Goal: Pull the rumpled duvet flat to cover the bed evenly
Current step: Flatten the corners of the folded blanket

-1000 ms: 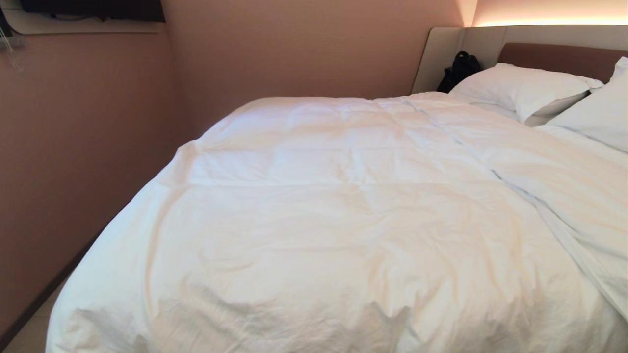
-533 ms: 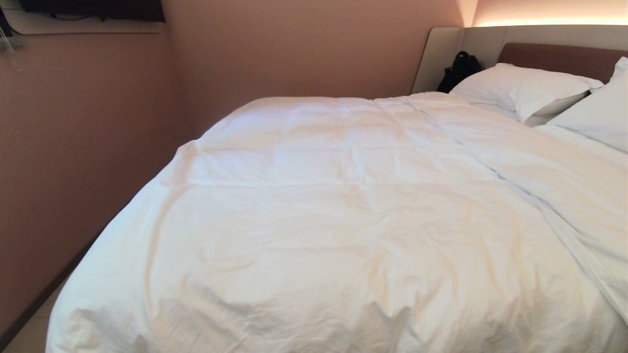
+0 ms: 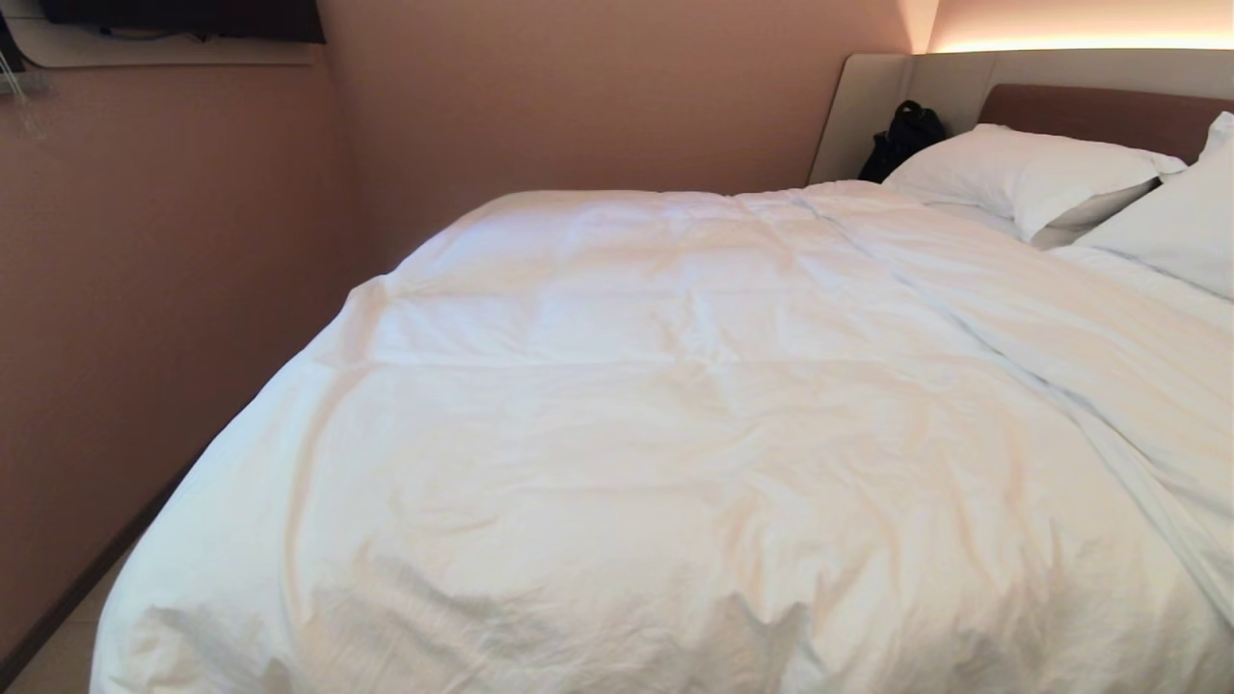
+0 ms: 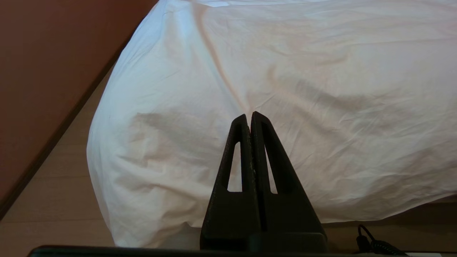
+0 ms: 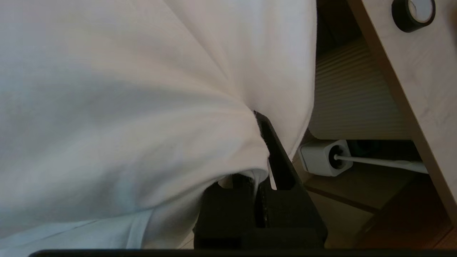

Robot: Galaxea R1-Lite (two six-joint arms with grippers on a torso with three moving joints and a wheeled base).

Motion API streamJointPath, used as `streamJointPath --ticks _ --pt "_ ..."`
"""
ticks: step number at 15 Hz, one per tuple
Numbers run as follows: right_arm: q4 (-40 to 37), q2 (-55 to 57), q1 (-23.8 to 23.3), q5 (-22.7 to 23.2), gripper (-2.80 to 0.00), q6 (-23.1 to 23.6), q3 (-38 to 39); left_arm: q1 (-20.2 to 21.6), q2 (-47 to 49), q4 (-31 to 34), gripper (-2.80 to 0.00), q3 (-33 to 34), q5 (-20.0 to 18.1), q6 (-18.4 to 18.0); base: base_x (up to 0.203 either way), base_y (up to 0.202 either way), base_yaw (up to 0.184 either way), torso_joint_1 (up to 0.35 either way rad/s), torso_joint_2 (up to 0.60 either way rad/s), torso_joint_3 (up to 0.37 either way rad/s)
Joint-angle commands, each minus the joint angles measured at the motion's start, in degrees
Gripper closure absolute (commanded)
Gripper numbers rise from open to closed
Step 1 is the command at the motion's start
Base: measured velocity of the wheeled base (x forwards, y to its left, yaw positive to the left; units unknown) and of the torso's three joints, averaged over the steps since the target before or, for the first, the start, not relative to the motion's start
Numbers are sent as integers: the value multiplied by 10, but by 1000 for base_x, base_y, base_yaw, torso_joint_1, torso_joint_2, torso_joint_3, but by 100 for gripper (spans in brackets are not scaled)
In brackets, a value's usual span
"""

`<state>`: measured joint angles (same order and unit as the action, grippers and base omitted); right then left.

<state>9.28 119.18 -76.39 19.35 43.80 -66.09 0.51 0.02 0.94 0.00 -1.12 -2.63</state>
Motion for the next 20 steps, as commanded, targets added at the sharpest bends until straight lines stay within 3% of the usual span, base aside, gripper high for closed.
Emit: streamJointPath --ticks 1,11,12,16,20 --pt "0 4 -4 -3 0 4 -5 0 0 0 0 0 0 0 0 0 0 0 0 0" --pt "0 16 -8 -13 0 11 6 0 0 0 0 0 0 0 0 0 0 0 0 0" --pt "1 15 -8 -12 -280 11 7 0 0 0 0 0 0 0 0 0 0 0 0 0" --pt "-7 5 -8 2 -280 24 25 0 0 0 0 0 0 0 0 0 0 0 0 0" --pt "-63 -56 -8 46 -280 72 80 0 0 0 0 0 0 0 0 0 0 0 0 0"
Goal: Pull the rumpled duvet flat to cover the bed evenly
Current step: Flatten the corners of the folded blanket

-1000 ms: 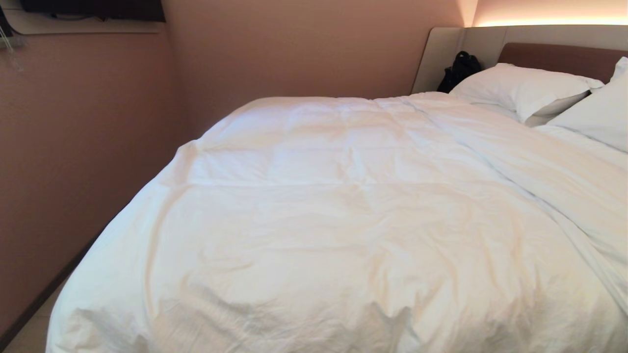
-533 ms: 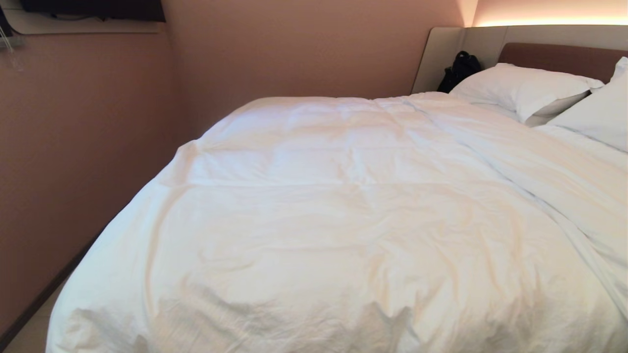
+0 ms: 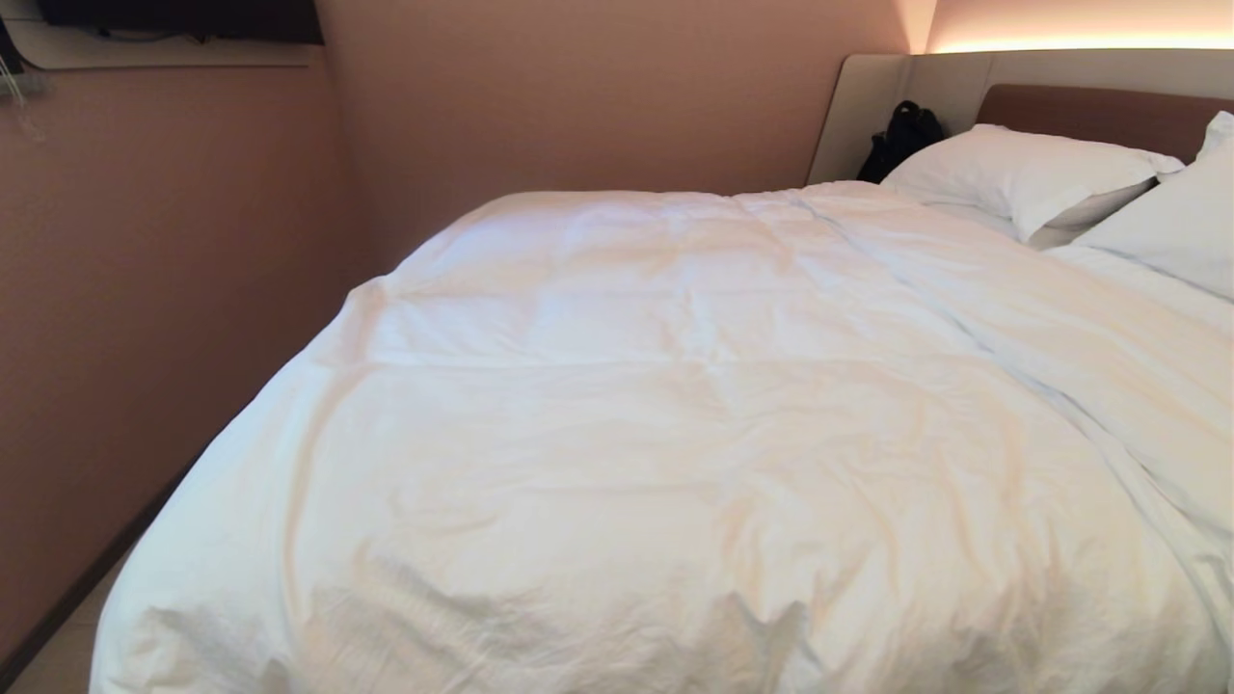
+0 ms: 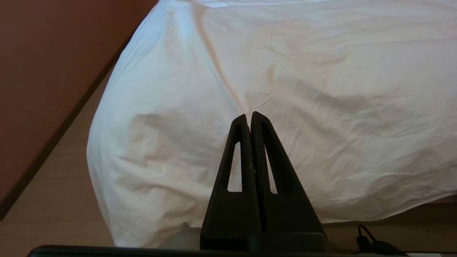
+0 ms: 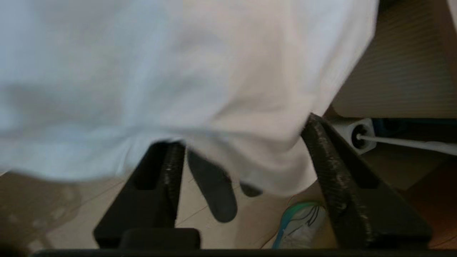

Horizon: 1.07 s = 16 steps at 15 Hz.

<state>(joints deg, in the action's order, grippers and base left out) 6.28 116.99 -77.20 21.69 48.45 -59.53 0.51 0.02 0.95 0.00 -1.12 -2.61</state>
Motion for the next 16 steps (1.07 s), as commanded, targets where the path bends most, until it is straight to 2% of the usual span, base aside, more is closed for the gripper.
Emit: streamJointPath --ticks 1,4,6,8,12,13,14,16 --pt "-59 -53 0 37 -280 36 26 0 0 0 0 0 0 0 0 0 0 0 0 0" --pt "-144 -110 1 60 -280 57 41 0 0 0 0 0 0 0 0 0 0 0 0 0" --pt "-260 -171 6 66 -280 69 44 0 0 0 0 0 0 0 0 0 0 0 0 0" --pt "-345 -216 15 70 -280 74 40 0 0 0 0 0 0 0 0 0 0 0 0 0" --pt "-367 -222 33 79 -280 61 19 0 0 0 0 0 0 0 0 0 0 0 0 0" --pt "-367 -223 33 81 0 60 18 0 0 0 0 0 0 0 0 0 0 0 0 0" --pt "-367 -224 33 106 0 52 12 0 0 0 0 0 0 0 0 0 0 0 0 0" --pt "-366 -222 33 108 0 47 1 0 0 0 0 0 0 0 0 0 0 0 0 0"
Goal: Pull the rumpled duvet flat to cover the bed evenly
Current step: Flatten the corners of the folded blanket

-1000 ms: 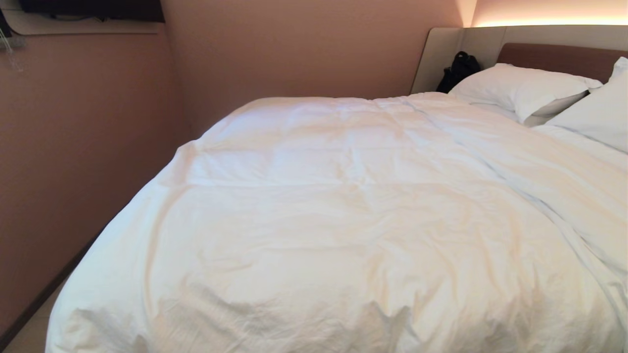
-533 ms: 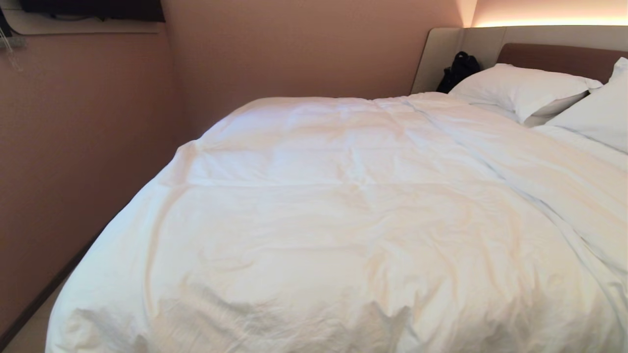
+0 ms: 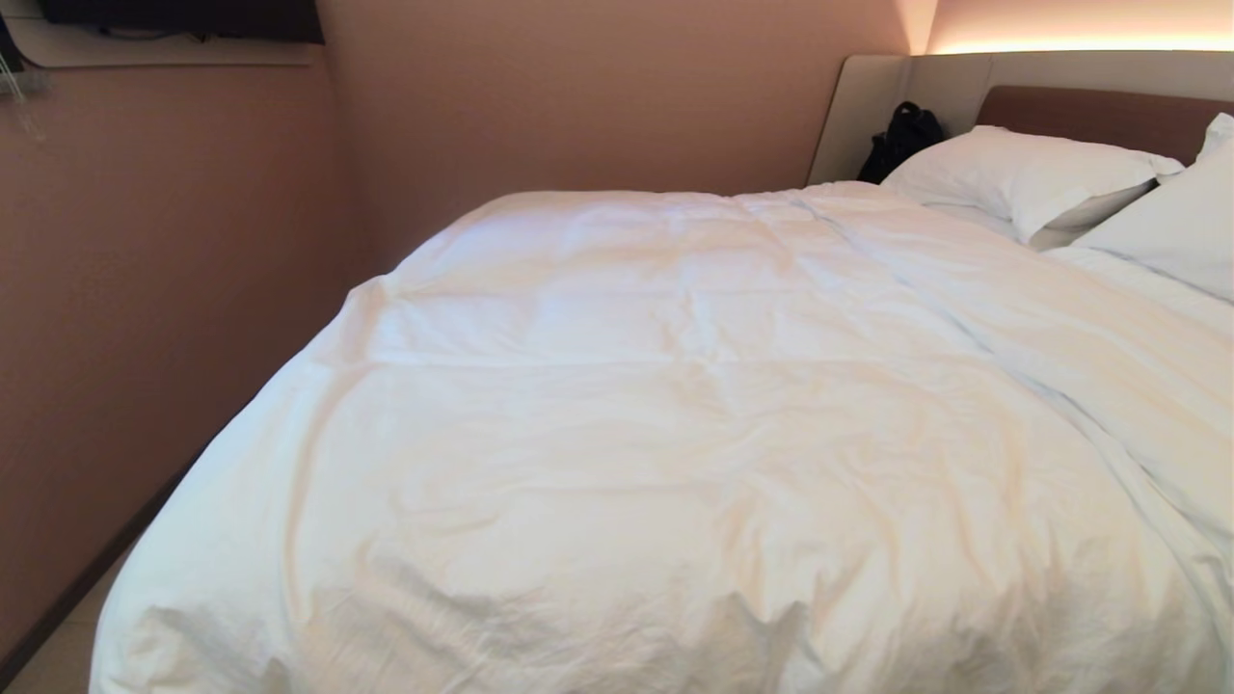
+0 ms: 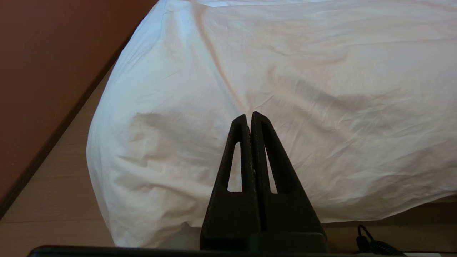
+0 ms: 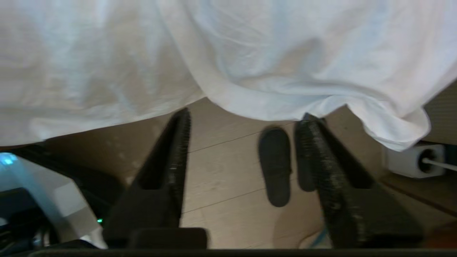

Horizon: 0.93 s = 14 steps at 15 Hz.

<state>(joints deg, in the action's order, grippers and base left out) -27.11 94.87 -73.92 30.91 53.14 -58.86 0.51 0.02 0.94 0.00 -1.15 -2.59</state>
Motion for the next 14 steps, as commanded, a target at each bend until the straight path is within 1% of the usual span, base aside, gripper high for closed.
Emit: streamJointPath --ticks 1,3,7,10,14 --pt "-30 9 0 15 0 -1 -12 0 0 0 0 0 0 0 0 0 0 0 0 0" --pt "-29 52 0 12 0 -2 -38 0 0 0 0 0 0 0 0 0 0 0 0 0" --pt "-29 157 -10 10 0 -15 -121 0 0 0 0 0 0 0 0 0 0 0 0 0" --pt "-30 210 -20 13 0 -18 -165 0 0 0 0 0 0 0 0 0 0 0 0 0" --pt "-30 250 -20 16 0 -32 -204 0 0 0 0 0 0 0 0 0 0 0 0 0"
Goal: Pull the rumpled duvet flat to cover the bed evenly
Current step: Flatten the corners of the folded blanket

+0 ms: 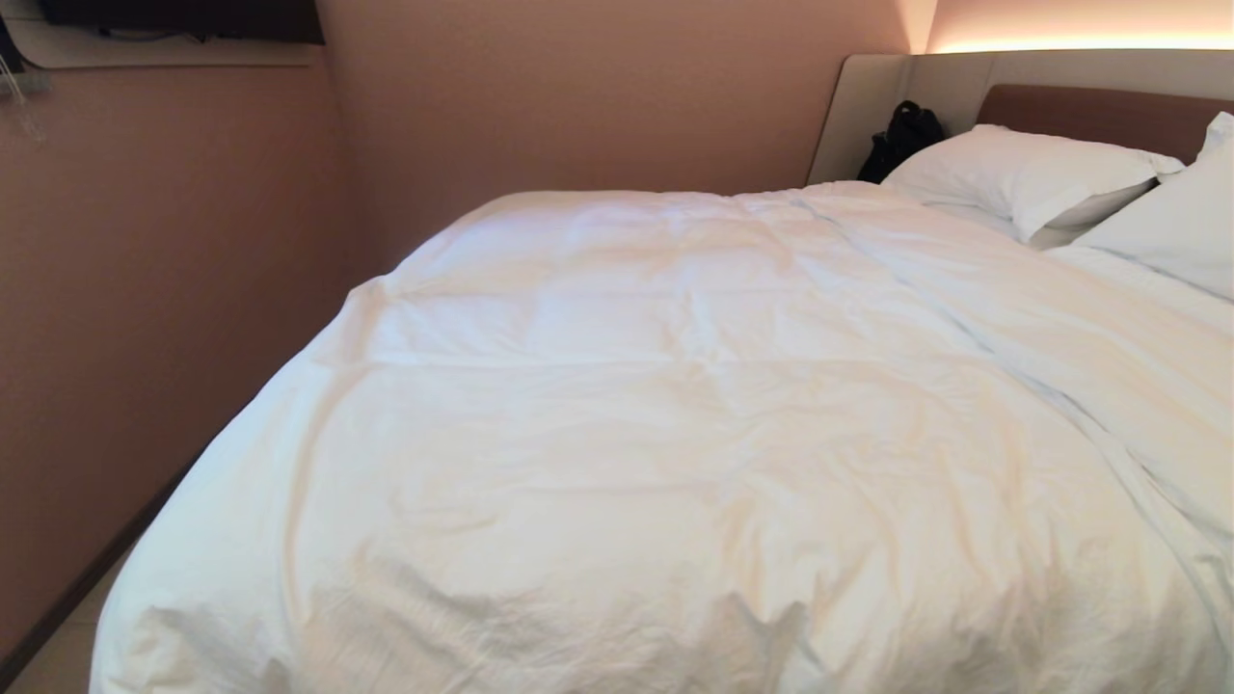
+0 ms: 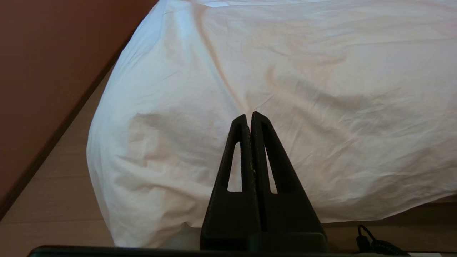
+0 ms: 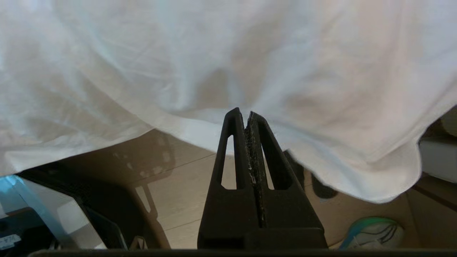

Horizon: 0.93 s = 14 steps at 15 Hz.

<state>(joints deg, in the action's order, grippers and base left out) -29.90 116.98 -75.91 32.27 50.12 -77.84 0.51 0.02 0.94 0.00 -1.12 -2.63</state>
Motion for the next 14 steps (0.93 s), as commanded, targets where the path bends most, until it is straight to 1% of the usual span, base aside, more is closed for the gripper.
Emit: streamJointPath --ticks 1,4,5,10,12,14 --pt "-2 32 0 3 0 -2 -19 0 0 0 0 0 0 0 0 0 0 0 0 0" --pt "-2 35 0 3 0 -12 -35 0 0 0 0 0 0 0 0 0 0 0 0 0" --pt "-2 26 0 3 0 -23 -42 0 0 0 0 0 0 0 0 0 0 0 0 0" --pt "-8 -4 0 3 0 -51 -45 0 0 0 0 0 0 0 0 0 0 0 0 0" --pt "-21 -3 0 3 0 -51 -46 0 0 0 0 0 0 0 0 0 0 0 0 0" --pt "-57 8 3 6 0 -51 -65 0 0 0 0 0 0 0 0 0 0 0 0 0"
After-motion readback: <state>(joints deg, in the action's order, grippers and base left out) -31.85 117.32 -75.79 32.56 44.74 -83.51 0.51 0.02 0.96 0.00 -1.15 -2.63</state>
